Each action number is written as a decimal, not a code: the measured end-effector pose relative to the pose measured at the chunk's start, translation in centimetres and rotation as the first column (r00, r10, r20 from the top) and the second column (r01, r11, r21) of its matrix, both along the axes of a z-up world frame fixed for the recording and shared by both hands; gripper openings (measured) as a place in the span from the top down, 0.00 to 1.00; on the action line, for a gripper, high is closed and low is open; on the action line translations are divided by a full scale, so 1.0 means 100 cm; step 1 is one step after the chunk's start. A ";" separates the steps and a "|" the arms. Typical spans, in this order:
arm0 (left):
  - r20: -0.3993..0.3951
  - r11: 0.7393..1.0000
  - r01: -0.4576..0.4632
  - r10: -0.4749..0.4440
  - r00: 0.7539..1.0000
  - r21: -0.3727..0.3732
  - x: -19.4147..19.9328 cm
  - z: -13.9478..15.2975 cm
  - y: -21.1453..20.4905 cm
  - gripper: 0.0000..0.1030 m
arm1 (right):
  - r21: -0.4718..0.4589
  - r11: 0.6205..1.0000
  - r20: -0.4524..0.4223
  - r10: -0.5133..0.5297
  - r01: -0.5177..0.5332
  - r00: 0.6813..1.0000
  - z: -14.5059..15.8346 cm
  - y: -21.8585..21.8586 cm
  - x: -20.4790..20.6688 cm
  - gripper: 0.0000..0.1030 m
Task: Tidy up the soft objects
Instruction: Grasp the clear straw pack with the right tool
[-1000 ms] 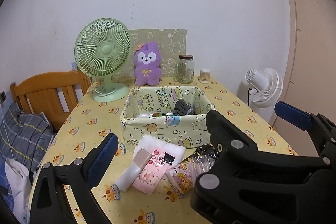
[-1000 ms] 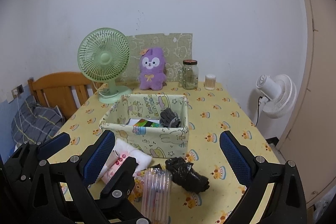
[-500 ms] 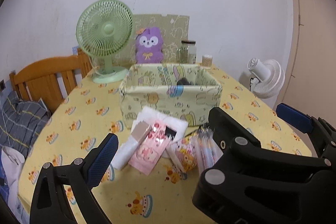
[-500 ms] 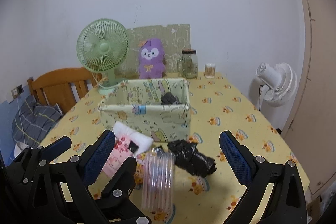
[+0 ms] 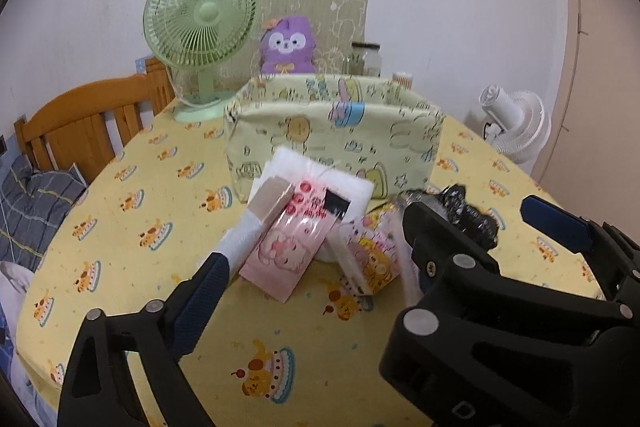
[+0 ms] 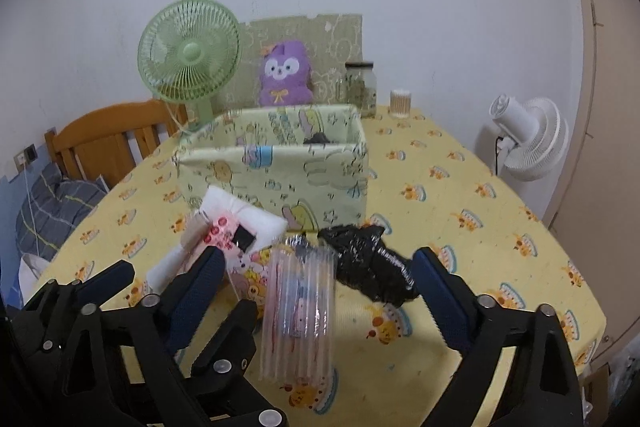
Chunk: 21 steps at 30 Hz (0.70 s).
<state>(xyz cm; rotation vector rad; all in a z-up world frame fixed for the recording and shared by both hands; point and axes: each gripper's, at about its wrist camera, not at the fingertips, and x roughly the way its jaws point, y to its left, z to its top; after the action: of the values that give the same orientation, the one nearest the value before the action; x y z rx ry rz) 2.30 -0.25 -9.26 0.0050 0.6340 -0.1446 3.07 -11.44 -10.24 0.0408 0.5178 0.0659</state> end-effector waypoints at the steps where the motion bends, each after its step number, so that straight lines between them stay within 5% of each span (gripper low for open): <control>1: -0.008 1.000 -0.001 0.001 1.000 0.003 0.002 -0.003 0.001 0.07 | 0.004 1.000 -0.014 0.003 -0.003 1.000 -0.003 0.000 0.002 0.13; 14: -0.063 1.000 0.005 -0.003 0.998 0.018 0.013 -0.023 0.003 0.08 | 0.011 1.000 -0.133 0.026 -0.024 0.991 -0.031 0.007 0.026 0.30; 20: -0.095 1.000 0.012 -0.011 0.995 0.005 0.018 -0.028 0.005 0.08 | 0.034 0.998 -0.162 0.048 -0.043 0.986 -0.037 0.008 0.031 0.47; 21: -0.091 1.000 0.003 -0.002 0.996 0.016 0.018 -0.028 0.005 0.09 | 0.028 0.999 -0.165 0.042 -0.038 0.985 -0.037 0.008 0.032 0.61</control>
<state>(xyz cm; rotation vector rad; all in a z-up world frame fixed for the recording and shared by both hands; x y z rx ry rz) 4.12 0.25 -12.10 0.0150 0.7262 -0.1425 6.24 -10.62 -13.92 0.0604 0.6837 0.1084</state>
